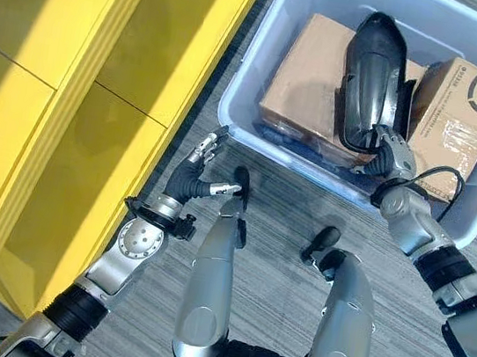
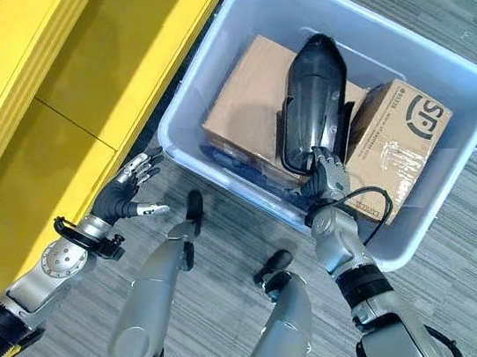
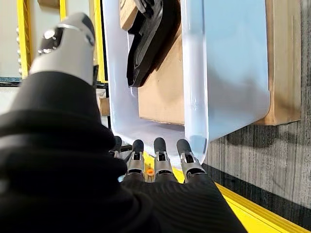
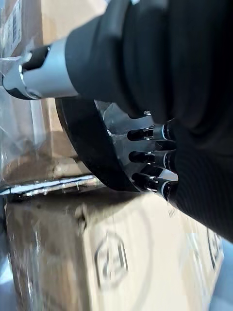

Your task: Move parts from the plastic box to the shelf.

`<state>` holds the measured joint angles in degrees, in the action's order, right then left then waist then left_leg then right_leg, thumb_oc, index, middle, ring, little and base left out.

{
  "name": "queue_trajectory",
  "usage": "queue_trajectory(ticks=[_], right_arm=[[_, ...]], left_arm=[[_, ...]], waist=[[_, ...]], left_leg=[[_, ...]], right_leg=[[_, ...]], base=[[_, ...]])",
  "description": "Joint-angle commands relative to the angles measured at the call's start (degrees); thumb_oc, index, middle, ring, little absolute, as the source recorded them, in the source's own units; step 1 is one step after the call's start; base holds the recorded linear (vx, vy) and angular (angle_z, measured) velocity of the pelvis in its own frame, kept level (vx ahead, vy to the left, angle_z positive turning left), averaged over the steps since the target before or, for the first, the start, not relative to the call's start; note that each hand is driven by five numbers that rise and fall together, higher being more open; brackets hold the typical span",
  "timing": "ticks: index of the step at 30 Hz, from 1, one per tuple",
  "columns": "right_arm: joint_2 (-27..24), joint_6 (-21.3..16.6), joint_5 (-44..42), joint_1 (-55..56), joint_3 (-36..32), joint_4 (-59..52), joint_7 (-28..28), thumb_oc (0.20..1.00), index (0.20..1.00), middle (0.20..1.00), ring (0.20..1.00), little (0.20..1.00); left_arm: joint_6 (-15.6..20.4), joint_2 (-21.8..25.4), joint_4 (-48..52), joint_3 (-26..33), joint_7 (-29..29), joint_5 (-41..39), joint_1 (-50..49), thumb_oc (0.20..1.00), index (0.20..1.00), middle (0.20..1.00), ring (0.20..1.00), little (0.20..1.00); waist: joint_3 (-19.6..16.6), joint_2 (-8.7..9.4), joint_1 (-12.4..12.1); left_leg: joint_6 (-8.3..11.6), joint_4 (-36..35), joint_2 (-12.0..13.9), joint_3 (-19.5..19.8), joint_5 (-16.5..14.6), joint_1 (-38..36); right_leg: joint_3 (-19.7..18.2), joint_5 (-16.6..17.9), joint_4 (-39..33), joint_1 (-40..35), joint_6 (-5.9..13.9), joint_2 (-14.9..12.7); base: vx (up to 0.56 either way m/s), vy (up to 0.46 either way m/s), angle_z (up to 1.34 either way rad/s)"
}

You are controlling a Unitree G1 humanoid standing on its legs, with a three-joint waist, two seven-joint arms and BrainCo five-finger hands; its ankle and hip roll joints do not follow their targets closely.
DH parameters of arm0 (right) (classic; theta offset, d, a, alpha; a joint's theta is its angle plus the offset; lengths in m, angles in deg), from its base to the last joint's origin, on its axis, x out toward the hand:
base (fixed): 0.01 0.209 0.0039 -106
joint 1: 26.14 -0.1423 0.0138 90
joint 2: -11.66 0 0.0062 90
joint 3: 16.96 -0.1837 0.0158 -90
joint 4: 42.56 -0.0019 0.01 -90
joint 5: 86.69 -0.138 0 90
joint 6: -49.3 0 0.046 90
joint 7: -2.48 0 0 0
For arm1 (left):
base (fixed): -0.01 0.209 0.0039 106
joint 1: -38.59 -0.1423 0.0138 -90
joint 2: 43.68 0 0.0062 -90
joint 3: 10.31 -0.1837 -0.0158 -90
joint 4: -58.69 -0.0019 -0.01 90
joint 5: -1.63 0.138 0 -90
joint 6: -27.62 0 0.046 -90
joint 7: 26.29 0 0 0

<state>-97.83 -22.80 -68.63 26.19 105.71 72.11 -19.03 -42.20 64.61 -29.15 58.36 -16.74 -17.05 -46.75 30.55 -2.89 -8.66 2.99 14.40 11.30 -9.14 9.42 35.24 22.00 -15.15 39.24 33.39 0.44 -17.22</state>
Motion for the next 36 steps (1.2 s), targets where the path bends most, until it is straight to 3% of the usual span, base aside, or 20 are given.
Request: queue_trajectory(ticks=[1,3,4,6,8,10,14,18,20,22,24,26,31,34,36], right_arm=[[-1.6,-13.4,9.6,-5.0,-1.1,-0.9,-8.3,1.000,1.000,1.000,1.000,1.000],[-1.3,-14.3,9.8,-5.9,-0.7,-0.8,-8.9,1.000,1.000,1.000,1.000,1.000],[0.0,-16.7,9.9,-8.6,1.0,0.0,-10.3,1.000,1.000,1.000,1.000,1.000],[1.4,-19.1,9.2,-10.8,2.4,-0.2,-13.2,1.000,1.000,1.000,1.000,1.000],[2.1,-20.2,9.0,-11.0,2.3,-1.0,-14.5,1.000,1.000,1.000,1.000,1.000],[3.6,-22.3,9.0,-10.8,1.5,-3.6,-18.5,1.000,1.000,1.000,1.000,1.000],[4.8,-23.7,7.2,-8.0,-0.8,-7.7,-20.3,1.000,1.000,1.000,1.000,1.000],[6.3,-22.1,2.6,-3.9,-1.9,-12.1,-20.5,1.000,1.000,1.000,1.000,1.000],[6.9,-21.9,-1.3,1.9,-3.7,-19.2,-24.3,1.000,1.000,1.000,1.000,1.000],[6.9,-21.6,-2.0,2.5,-4.0,-19.9,-25.5,1.000,1.000,1.000,1.000,1.000],[7.1,-20.3,-0.6,6.2,-6.5,-25.2,-26.0,1.000,1.000,1.000,1.000,1.000],[6.9,-19.3,-1.1,7.3,-7.2,-27.2,-25.3,1.000,1.000,1.000,1.000,1.000],[6.5,-21.5,-3.5,8.7,-10.7,-30.1,-26.9,1.000,1.000,1.000,1.000,1.000],[6.7,-21.3,-3.7,8.8,-12.6,-31.6,-25.5,1.000,1.000,1.000,1.000,1.000],[7.1,-20.4,-3.2,8.4,-13.7,-32.4,-24.0,1.000,1.000,1.000,1.000,1.000]], left_arm=[[5.7,-0.8,4.0,0.0,8.9,1.5,-1.0,1.000,1.000,1.000,1.000,1.000],[6.5,-1.1,3.7,0.2,11.1,2.1,-0.6,1.000,1.000,1.000,1.000,1.000],[9.3,-2.0,3.2,1.3,15.5,4.4,0.1,1.000,1.000,1.000,1.000,1.000],[12.6,-2.5,5.5,3.6,18.0,7.9,0.1,1.000,1.000,1.000,1.000,1.000],[13.7,-2.4,7.2,4.6,18.5,8.8,-0.1,1.000,1.000,1.000,1.000,1.000],[17.6,-2.6,10.9,6.8,20.1,12.3,0.4,1.000,1.000,1.000,1.000,1.000],[19.3,-2.4,16.1,8.3,16.2,9.2,1.0,1.000,1.000,1.000,1.000,1.000],[20.0,-3.1,18.6,7.7,13.5,9.9,3.3,1.000,1.000,1.000,1.000,1.000],[18.0,-4.5,20.1,4.4,13.7,12.6,9.1,1.000,1.000,1.000,1.000,1.000],[18.0,-4.7,20.0,3.8,13.4,12.8,9.8,1.000,1.000,1.000,1.000,1.000],[13.1,-6.8,19.2,0.1,16.8,13.9,14.9,1.000,1.000,1.000,1.000,1.000],[10.5,-8.3,18.1,-2.0,19.7,15.6,17.6,1.000,1.000,1.000,1.000,1.000],[3.1,-11.9,15.0,-4.6,28.3,17.2,23.1,1.000,1.000,1.000,1.000,1.000],[-1.0,-13.4,13.0,-4.5,31.9,15.0,24.6,1.000,1.000,1.000,1.000,1.000],[-4.0,-15.1,10.5,-3.5,38.1,14.7,25.8,1.000,1.000,1.000,1.000,1.000]], waist=[[-0.8,-0.23,-1.4],[-0.8,-0.44,-1.6],[-0.8,-0.81,-2.3],[-0.8,-1.21,-3.6],[-0.8,-1.41,-4.0],[-0.8,-1.62,-4.4],[-0.8,-1.87,-3.8],[-0.8,-1.71,-1.9],[-0.8,-0.93,2.6],[-0.8,-0.83,2.9],[-0.8,-0.05,7.3],[-0.8,0.30,9.6],[-0.8,1.18,13.8],[-0.8,1.49,14.7],[-0.8,1.87,15.4]], left_leg=[[0.63,3.9,-0.3,0.8,-8.8,-3.1],[0.61,3.9,-0.6,0.9,-8.8,-3.2],[0.63,3.9,-1.0,1.4,-8.9,-3.5],[0.51,3.7,-1.8,2.2,-8.8,-3.9],[0.48,3.6,-2.1,2.6,-8.9,-4.3],[0.33,3.2,-2.7,2.9,-9.0,-5.3],[0.38,2.5,-2.9,3.0,-9.0,-6.8],[0.47,1.2,-2.6,2.2,-8.8,-8.9],[0.59,-0.4,-0.7,-0.5,-7.4,-10.9],[0.67,-0.5,-0.5,-0.8,-7.4,-11.2],[1.37,-1.6,0.9,-3.3,-7.5,-13.6],[1.66,-2.2,1.6,-4.7,-7.4,-14.7],[2.23,-3.0,2.7,-7.9,-7.4,-16.7],[2.40,-2.9,3.0,-8.5,-7.4,-16.9],[2.60,-2.7,3.2,-8.9,-7.5,-16.7]], right_leg=[[-3.2,4.7,-3.2,-2.4,3.87,0.8],[-3.1,4.6,-3.2,-2.5,3.86,0.7],[-2.8,4.5,-3.2,-2.9,3.78,0.4],[-2.2,4.4,-3.2,-3.6,3.63,0.0],[-1.9,4.4,-3.3,-4.1,3.61,-0.2],[-1.8,4.5,-3.8,-5.0,3.71,-0.4],[-2.1,4.6,-4.7,-6.3,4.03,-0.4],[-3.0,5.1,-6.3,-7.3,4.35,0.0],[-4.4,7.6,-9.6,-7.8,4.05,1.5],[-4.7,7.8,-9.9,-7.9,4.11,1.7],[-7.0,9.0,-12.4,-8.4,4.56,2.7],[-8.1,9.5,-13.5,-8.6,4.73,3.1],[-10.6,10.5,-15.4,-8.5,4.93,3.9],[-11.1,10.6,-15.6,-8.1,4.91,4.2],[-11.5,10.8,-15.8,-7.5,4.85,4.6]], base=[[-0.01,0.012,-0.06],[0.00,-0.014,-0.02],[0.00,-0.048,0.00],[0.00,-0.087,0.04],[0.00,-0.067,0.12],[-0.02,-0.055,0.13],[0.00,-0.010,0.03],[-0.01,0.006,-0.04],[-0.10,0.079,-0.29],[-0.04,0.061,-0.34],[0.01,0.160,-0.61],[0.01,0.135,-0.45],[0.01,0.062,-0.53],[0.00,-0.002,-0.25],[0.00,-0.024,-0.12]])
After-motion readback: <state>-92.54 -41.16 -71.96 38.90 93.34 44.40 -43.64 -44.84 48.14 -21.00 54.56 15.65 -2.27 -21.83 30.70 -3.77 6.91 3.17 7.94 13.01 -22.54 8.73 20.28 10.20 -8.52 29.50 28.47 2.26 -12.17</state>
